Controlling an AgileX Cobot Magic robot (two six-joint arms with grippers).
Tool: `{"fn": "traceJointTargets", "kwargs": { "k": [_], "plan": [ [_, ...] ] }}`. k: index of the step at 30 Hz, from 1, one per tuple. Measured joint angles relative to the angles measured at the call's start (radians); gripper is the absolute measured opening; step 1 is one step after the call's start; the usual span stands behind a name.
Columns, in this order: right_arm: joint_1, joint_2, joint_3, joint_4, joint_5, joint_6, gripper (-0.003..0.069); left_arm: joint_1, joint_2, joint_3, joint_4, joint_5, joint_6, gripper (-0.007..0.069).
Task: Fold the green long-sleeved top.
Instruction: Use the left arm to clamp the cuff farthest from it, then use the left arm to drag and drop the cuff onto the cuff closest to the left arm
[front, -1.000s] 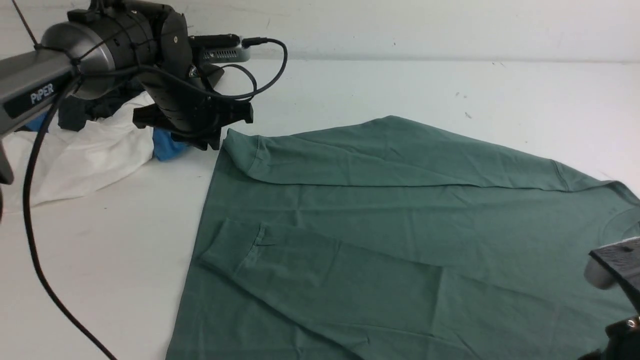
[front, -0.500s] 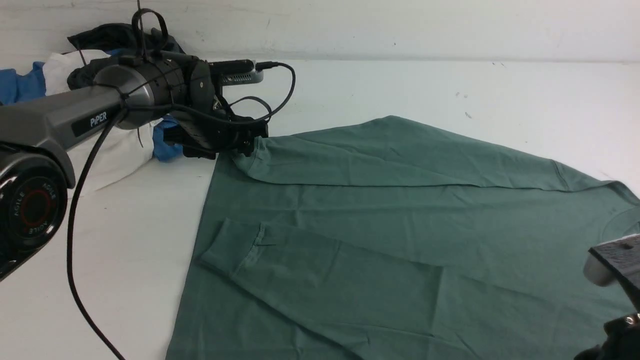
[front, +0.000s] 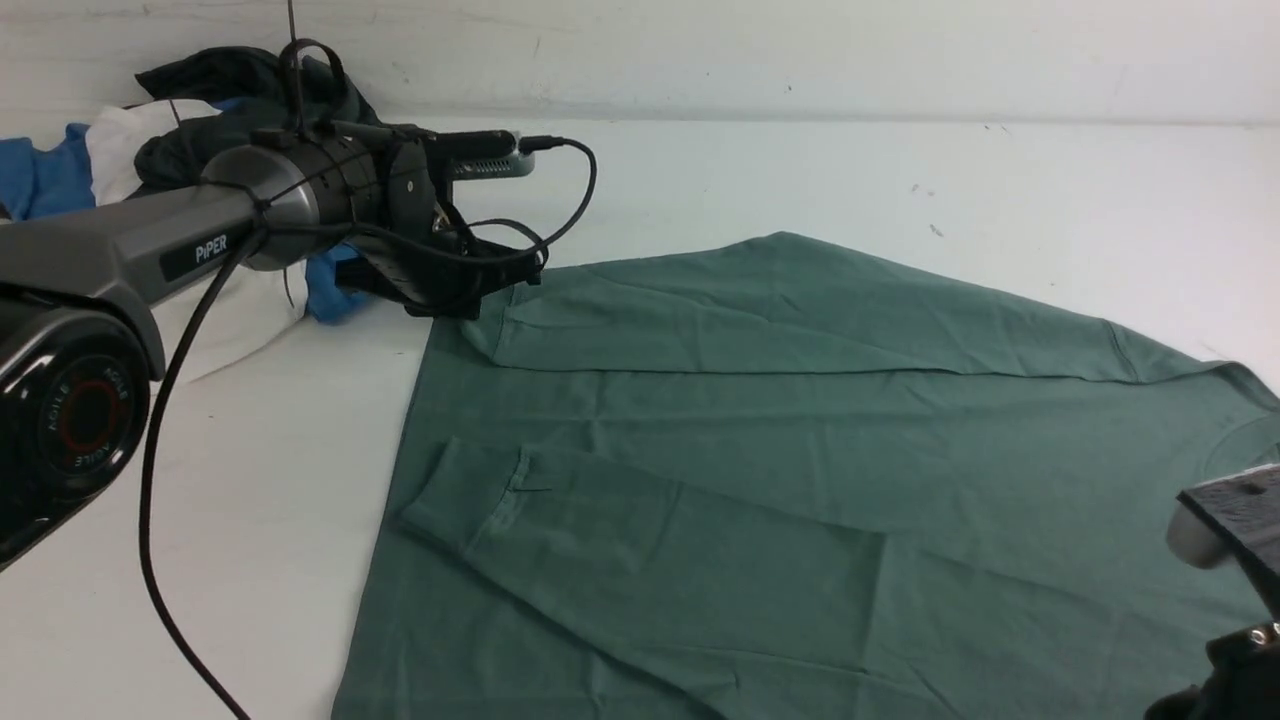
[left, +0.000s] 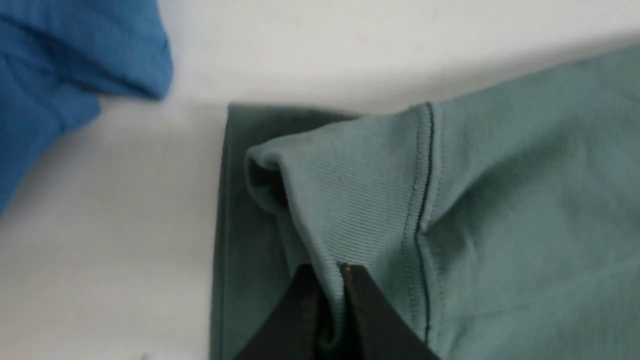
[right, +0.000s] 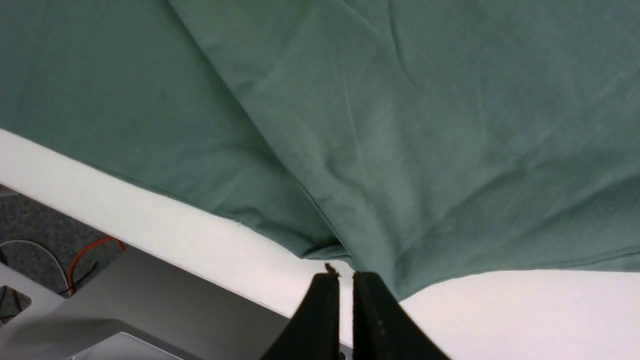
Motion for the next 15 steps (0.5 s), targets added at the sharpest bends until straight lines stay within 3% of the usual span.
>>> {"fn": "traceJointTargets", "kwargs": {
  "k": [7, 15],
  "plan": [
    [0.000, 0.000, -0.023, -0.073, 0.000, 0.067, 0.0033, -0.001, -0.136, 0.000, -0.017, 0.181, 0.010, 0.0016],
    [0.000, 0.004, -0.144, -0.389, 0.014, 0.253, 0.0033, -0.011, -0.327, -0.002, -0.117, 0.379, 0.079, 0.0016]
  ]
}}
